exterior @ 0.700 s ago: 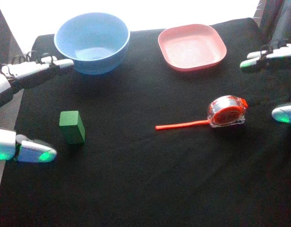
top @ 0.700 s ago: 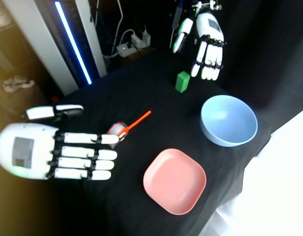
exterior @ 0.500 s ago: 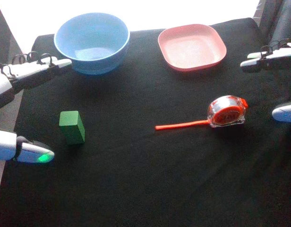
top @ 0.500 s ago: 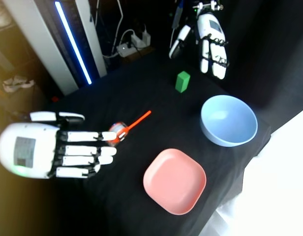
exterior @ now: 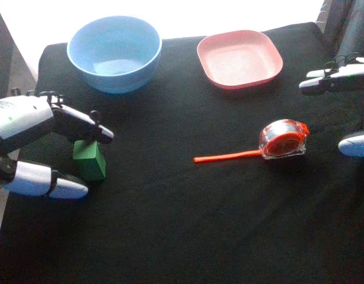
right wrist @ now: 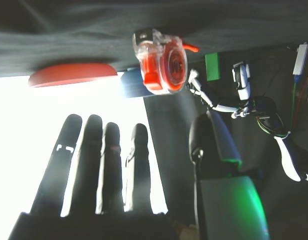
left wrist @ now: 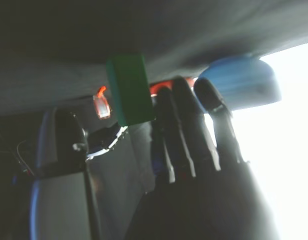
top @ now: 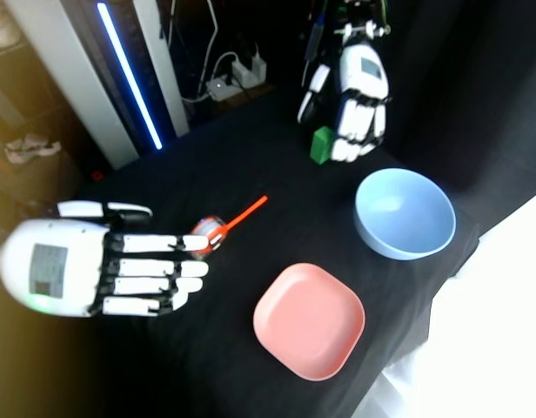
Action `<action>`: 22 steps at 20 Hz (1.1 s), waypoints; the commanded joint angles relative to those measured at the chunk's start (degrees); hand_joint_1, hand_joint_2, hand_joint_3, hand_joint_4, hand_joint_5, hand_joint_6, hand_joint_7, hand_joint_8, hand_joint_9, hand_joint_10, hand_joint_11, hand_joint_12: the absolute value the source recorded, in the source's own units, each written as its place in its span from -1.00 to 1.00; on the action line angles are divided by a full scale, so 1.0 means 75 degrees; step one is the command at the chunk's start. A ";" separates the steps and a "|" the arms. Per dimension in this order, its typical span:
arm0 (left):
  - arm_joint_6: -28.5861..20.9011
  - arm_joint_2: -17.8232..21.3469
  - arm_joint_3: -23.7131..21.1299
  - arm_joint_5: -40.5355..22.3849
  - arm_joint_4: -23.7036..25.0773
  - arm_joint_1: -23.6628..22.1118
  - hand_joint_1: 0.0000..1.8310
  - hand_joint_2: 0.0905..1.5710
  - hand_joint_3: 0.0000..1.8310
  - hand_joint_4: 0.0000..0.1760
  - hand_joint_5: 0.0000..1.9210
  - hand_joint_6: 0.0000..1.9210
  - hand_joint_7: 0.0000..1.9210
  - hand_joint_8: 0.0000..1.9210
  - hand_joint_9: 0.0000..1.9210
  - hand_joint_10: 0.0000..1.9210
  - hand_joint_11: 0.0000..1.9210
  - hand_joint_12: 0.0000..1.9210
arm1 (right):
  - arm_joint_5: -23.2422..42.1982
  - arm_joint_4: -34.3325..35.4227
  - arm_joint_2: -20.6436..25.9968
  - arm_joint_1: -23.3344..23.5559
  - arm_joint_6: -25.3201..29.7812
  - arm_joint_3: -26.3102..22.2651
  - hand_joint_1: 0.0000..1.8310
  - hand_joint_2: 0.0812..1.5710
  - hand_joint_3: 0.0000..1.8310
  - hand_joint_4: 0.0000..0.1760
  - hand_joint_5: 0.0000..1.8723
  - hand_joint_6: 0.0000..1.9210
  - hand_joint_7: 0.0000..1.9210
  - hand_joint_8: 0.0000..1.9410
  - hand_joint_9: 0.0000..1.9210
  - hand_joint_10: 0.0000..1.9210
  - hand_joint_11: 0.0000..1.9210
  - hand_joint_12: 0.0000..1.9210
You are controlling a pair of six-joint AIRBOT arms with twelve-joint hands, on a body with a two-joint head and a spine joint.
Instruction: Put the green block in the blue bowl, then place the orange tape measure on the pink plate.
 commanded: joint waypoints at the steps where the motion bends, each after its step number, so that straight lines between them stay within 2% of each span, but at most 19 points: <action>1: -0.0024 0.0009 0.0033 -0.0774 -0.0148 -0.0090 0.06 0.20 -1.00 -1.00 -0.11 -0.99 0.05 -0.97 -0.05 -0.80 -0.68 0.41 | 0.0818 0.0347 -0.0005 0.0082 0.0040 0.0050 0.02 0.31 -1.00 -0.63 -0.50 -1.00 -0.65 -1.00 -0.60 -0.99 -0.99 0.11; 2: -0.0024 -0.0003 0.0039 -0.0794 -0.0148 -0.0113 0.05 0.22 -0.99 -1.00 -0.12 -0.99 0.07 -0.97 -0.04 -0.79 -0.69 0.42 | 0.0818 0.0346 -0.0006 0.0082 0.0040 0.0050 0.01 0.32 -1.00 -0.67 -0.50 -1.00 -0.64 -1.00 -0.59 -1.00 -0.98 0.09; 3: -0.0024 -0.0013 0.0046 -0.0830 -0.0148 -0.0128 0.05 0.24 -1.00 -1.00 -0.12 -1.00 0.08 -0.98 -0.05 -0.78 -0.67 0.39 | 0.0818 0.0346 -0.0006 0.0082 0.0040 0.0050 0.02 0.32 -1.00 -0.88 -0.49 -1.00 -0.64 -1.00 -0.60 -1.00 -0.99 0.07; 4: -0.0024 -0.0035 0.0069 -0.0856 -0.0149 -0.0151 0.04 0.26 -1.00 -1.00 -0.11 -1.00 0.09 -0.99 -0.11 -0.65 -0.66 0.42 | 0.0818 0.0346 -0.0006 0.0082 0.0041 0.0049 0.02 0.33 -1.00 -0.89 -0.48 -1.00 -0.63 -1.00 -0.60 -1.00 -0.97 0.04; 5: -0.0024 -0.0063 0.0094 -0.0859 -0.0151 -0.0178 0.07 0.27 -1.00 -1.00 -0.07 -1.00 0.10 -1.00 -0.18 -0.49 -0.64 0.42 | 0.0818 0.0346 -0.0007 0.0082 0.0042 0.0049 0.05 0.31 -1.00 -0.72 -0.47 -1.00 -0.62 -1.00 -0.59 -1.00 -0.96 0.04; 7: -0.0025 -0.0142 0.0155 -0.0863 -0.0154 -0.0240 0.11 0.29 -1.00 -1.00 -0.04 -1.00 0.12 -1.00 -0.23 -0.34 -0.68 0.43 | 0.0818 0.0346 -0.0014 0.0082 0.0045 0.0048 0.04 0.32 -1.00 -0.64 -0.47 -1.00 -0.61 -0.99 -0.57 -0.99 -0.92 0.04; 8: -0.0025 -0.0184 0.0186 -0.0876 -0.0157 -0.0284 0.11 0.29 -1.00 -1.00 -0.02 -1.00 0.13 -0.99 -0.23 -0.28 -0.66 0.47 | 0.0818 0.0347 -0.0022 0.0082 0.0048 0.0049 0.01 0.33 -1.00 -0.68 -0.47 -1.00 -0.61 -0.99 -0.56 -0.99 -0.92 0.05; 9: -0.0025 -0.0211 0.0197 -0.0895 -0.0157 -0.0305 0.33 0.36 -0.99 -1.00 0.01 -0.42 0.09 -0.07 -0.19 -0.07 -0.51 0.58 | 0.0818 0.0347 -0.0026 0.0082 0.0050 0.0049 0.00 0.32 -1.00 -0.63 -0.46 -1.00 -0.59 -0.99 -0.55 -0.99 -0.91 0.05; 10: -0.0025 -0.0265 0.0227 -0.0908 -0.0157 -0.0339 0.37 0.38 -1.00 -1.00 0.07 -0.36 0.01 0.24 -0.13 -0.07 -0.39 0.51 | 0.0818 0.0347 -0.0031 0.0082 0.0053 0.0049 -0.01 0.33 -1.00 -0.63 -0.46 -1.00 -0.59 -0.99 -0.55 -0.99 -0.92 0.05; 11: -0.0025 -0.0324 0.0272 -0.0908 -0.0167 -0.0372 0.38 0.38 -1.00 -1.00 0.12 -0.41 -0.02 0.32 -0.09 -0.08 -0.35 0.49 | 0.0818 0.0347 -0.0034 0.0081 0.0058 0.0049 -0.03 0.34 -0.99 -0.61 -0.47 -1.00 -0.59 -0.99 -0.56 -0.99 -0.93 0.04; 12: -0.0025 -0.0387 0.0330 -0.0927 -0.0212 -0.0407 0.47 0.41 -1.00 -1.00 0.06 -0.32 -0.08 0.30 -0.14 0.31 -0.36 0.44 | 0.0818 0.0347 -0.0035 0.0081 0.0061 0.0049 -0.02 0.34 -1.00 -0.86 -0.46 -1.00 -0.58 -0.99 -0.55 -0.99 -0.92 0.05; 13: -0.0025 -0.0413 0.0360 -0.0956 -0.0241 -0.0431 0.50 0.39 -1.00 -1.00 0.15 -0.44 -0.05 0.22 -0.10 0.37 -0.37 0.45 | 0.0818 0.0347 -0.0035 0.0081 0.0063 0.0049 -0.03 0.35 -0.99 -0.76 -0.46 -1.00 -0.58 -0.99 -0.55 -0.99 -0.92 0.05; 14: -0.0025 -0.0419 0.0381 -0.0999 -0.0265 -0.0456 0.50 0.39 -1.00 -1.00 0.16 -0.44 -0.06 0.22 -0.13 0.42 -0.42 0.50 | 0.0818 0.0347 -0.0035 0.0081 0.0065 0.0049 -0.01 0.34 -1.00 -0.74 -0.46 -1.00 -0.58 -0.99 -0.55 -0.99 -0.93 0.05; 15: -0.0024 -0.0403 0.0396 -0.1024 -0.0264 -0.0537 0.39 0.36 -1.00 -1.00 0.18 -0.42 -0.01 0.22 -0.22 0.20 -0.59 0.73 | 0.0818 0.0347 -0.0035 0.0081 0.0066 0.0049 -0.01 0.34 -1.00 -0.77 -0.46 -1.00 -0.58 -0.99 -0.55 -0.99 -0.92 0.05; 16: -0.0022 -0.0361 0.0401 -0.1039 -0.0250 -0.0610 0.37 0.35 -1.00 -1.00 0.20 -0.42 0.01 0.19 -0.20 0.07 -0.61 0.76 | 0.0818 0.0347 -0.0035 0.0081 0.0067 0.0049 0.01 0.35 -1.00 -0.96 -0.45 -1.00 -0.57 -0.99 -0.55 -1.00 -0.93 0.04; 18: 0.0005 -0.0225 0.0401 -0.1199 -0.0233 -0.0801 0.36 0.34 -1.00 -1.00 0.21 -0.35 0.01 0.10 -0.04 -0.29 -0.43 0.49 | 0.0818 0.0347 -0.0035 0.0081 0.0068 0.0048 0.01 0.35 -1.00 -0.83 -0.45 -1.00 -0.56 -1.00 -0.54 -1.00 -0.90 0.01; 19: 0.0026 -0.0175 0.0401 -0.1266 -0.0213 -0.0906 0.36 0.32 -1.00 -0.98 0.21 -0.37 0.06 0.04 0.01 -0.31 -0.43 0.51 | 0.0818 0.0347 -0.0035 0.0081 0.0069 0.0047 0.02 0.35 -1.00 -0.80 -0.45 -1.00 -0.57 -1.00 -0.54 -1.00 -0.90 0.00; 21: 0.0089 -0.0057 0.0398 -0.1395 -0.0066 -0.1260 0.37 0.31 -1.00 -1.00 0.24 -0.47 0.10 0.01 0.04 -0.32 -0.41 0.48 | 0.0818 0.0347 -0.0037 0.0080 0.0072 0.0047 0.04 0.35 -1.00 -0.93 -0.44 -1.00 -0.56 -1.00 -0.52 -0.99 -0.88 0.00; 22: 0.0093 0.0012 0.0391 -0.1484 0.0151 -0.1531 0.48 0.33 -1.00 -1.00 0.17 -0.40 0.10 -0.08 -0.03 0.15 -0.41 0.44 | 0.0818 0.0348 -0.0037 0.0080 0.0072 0.0048 0.06 0.35 -1.00 -0.98 -0.44 -1.00 -0.55 -1.00 -0.53 -0.99 -0.89 -0.01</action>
